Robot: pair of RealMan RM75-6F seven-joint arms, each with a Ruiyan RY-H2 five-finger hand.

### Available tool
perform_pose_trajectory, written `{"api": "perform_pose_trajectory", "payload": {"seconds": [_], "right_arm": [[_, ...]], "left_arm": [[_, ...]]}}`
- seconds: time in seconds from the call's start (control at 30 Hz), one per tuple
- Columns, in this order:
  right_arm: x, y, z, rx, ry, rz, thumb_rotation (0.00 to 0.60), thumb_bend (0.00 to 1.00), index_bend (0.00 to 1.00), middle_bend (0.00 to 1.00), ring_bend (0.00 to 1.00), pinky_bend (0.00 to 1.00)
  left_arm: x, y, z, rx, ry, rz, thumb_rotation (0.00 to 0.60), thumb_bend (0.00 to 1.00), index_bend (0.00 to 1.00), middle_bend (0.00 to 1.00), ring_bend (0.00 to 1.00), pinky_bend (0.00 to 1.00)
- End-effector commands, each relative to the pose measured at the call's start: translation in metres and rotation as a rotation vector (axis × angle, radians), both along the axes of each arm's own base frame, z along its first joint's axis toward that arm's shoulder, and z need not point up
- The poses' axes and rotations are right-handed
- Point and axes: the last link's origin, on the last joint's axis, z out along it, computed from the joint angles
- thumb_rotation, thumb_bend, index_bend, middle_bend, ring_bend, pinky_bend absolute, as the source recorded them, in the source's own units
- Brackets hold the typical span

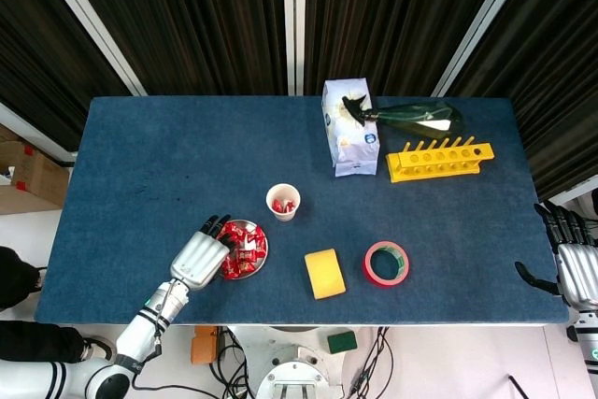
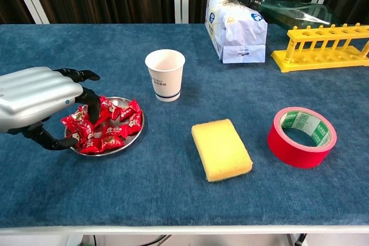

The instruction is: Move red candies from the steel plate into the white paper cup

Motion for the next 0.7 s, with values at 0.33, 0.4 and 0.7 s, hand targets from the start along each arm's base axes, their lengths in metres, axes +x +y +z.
{"api": "perform_pose_trajectory", "payload": {"seconds": [0.33, 0.4, 0.7], "right_arm": [[0.0, 0.0, -0.001, 0.001, 0.001, -0.002, 0.6, 0.24, 0.02, 0.01, 0.0, 0.0], [0.0, 0.0, -0.001, 0.001, 0.002, -0.002, 0.6, 0.24, 0.02, 0.01, 0.0, 0.0], [-0.001, -0.001, -0.001, 0.002, 0.003, -0.008, 0.6, 0.24, 0.02, 0.01, 0.0, 0.0]], "left_arm": [[-0.001, 0.003, -0.006, -0.005, -0.022, 0.004, 0.6, 0.29, 0.48, 0.42, 0.08, 0.12], [-0.002, 0.005, -0.008, -0.001, -0.018, 0.003, 0.6, 0.31, 0.49, 0.42, 0.08, 0.12], [-0.004, 0.008, -0.012, 0.017, 0.0, -0.009, 0.6, 0.35, 0.59, 0.45, 0.1, 0.12]]}}
